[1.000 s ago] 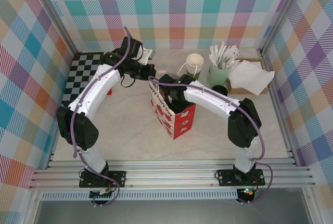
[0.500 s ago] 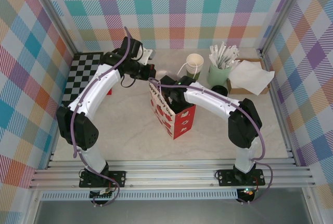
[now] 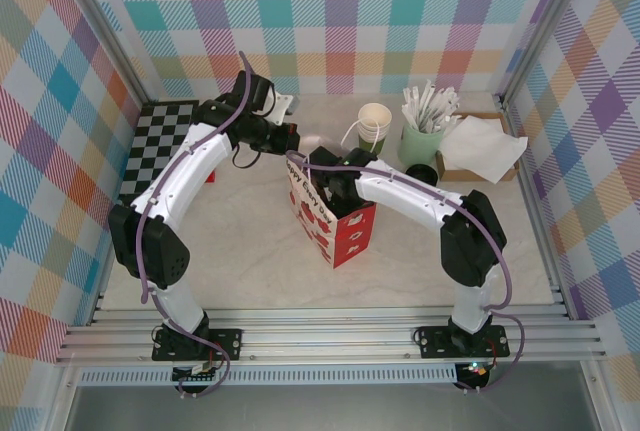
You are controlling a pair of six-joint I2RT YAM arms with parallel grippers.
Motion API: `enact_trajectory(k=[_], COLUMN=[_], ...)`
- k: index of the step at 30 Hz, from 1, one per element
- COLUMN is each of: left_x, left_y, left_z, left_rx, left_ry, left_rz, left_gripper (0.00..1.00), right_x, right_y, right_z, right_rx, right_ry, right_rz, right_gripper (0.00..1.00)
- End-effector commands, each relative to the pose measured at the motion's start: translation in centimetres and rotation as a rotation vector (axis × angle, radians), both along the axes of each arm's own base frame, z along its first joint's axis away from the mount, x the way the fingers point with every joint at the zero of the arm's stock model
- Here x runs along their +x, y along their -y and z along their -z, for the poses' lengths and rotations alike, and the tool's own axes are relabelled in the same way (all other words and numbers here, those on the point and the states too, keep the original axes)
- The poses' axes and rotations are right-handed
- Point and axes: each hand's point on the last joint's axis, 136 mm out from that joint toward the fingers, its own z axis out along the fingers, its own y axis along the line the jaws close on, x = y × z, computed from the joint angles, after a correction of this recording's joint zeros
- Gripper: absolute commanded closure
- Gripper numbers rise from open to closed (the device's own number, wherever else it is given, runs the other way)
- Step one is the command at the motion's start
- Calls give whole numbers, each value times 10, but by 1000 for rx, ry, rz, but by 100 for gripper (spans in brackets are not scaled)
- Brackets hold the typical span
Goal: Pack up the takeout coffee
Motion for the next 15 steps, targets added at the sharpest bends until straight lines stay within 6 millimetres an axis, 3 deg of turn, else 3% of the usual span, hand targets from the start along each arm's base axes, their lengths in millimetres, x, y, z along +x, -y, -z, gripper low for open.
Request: enact_trajectory(k=[1, 15], left_x=[-3, -3], left_y=[1, 1], left_z=[13, 13], left_rx=[25, 24], left_ry=[-50, -53], left_rz=[-4, -4], left_gripper=[100, 100], right_x=[-8, -10], right_y=[20, 21], right_z=[27, 40], right_rx=[-99, -110], right_ry=[-51, -65], right_rz=[10, 8], right_gripper=[59, 61])
